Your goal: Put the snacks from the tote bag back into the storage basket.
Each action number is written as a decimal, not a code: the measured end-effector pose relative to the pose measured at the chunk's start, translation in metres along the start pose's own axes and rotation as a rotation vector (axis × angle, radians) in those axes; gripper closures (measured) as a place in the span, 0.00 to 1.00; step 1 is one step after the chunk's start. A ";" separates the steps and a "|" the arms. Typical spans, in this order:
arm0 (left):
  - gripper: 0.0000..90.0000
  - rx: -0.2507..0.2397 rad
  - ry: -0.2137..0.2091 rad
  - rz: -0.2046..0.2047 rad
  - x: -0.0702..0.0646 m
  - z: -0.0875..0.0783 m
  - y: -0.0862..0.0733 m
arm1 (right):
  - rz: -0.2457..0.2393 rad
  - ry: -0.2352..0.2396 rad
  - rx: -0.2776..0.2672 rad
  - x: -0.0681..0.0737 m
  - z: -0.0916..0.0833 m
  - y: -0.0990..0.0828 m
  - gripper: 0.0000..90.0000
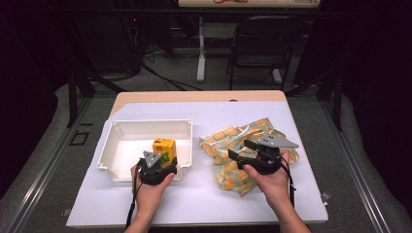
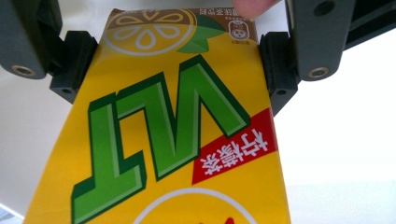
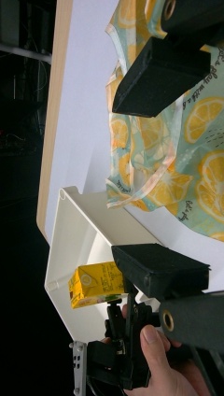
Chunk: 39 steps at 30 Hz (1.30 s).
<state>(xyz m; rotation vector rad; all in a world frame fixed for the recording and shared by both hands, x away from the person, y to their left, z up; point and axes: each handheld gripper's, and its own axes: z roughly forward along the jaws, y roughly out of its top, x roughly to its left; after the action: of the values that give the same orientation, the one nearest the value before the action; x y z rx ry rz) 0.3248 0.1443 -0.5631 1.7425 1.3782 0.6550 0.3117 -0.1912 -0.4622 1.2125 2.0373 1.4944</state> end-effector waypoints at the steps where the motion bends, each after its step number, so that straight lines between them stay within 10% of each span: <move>1: 0.34 0.004 0.011 0.017 -0.002 0.000 0.000 | 0.002 -0.004 0.000 0.000 0.000 -0.001 0.28; 10: 0.32 0.082 0.053 0.027 -0.010 -0.005 -0.006 | -0.016 -0.022 0.018 0.002 -0.003 -0.006 0.28; 26: 0.18 0.113 -0.083 -0.020 0.008 -0.050 -0.010 | 0.003 -0.050 0.035 -0.029 -0.046 -0.051 0.27; 39: 0.94 0.111 -0.151 -0.006 0.015 -0.063 -0.020 | 0.025 -0.073 0.048 -0.030 -0.055 -0.061 0.31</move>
<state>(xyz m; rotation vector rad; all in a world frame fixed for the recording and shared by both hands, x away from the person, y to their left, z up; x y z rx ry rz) 0.2682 0.1777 -0.5474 1.8350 1.3356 0.4409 0.2642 -0.2535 -0.5016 1.2967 2.0281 1.3988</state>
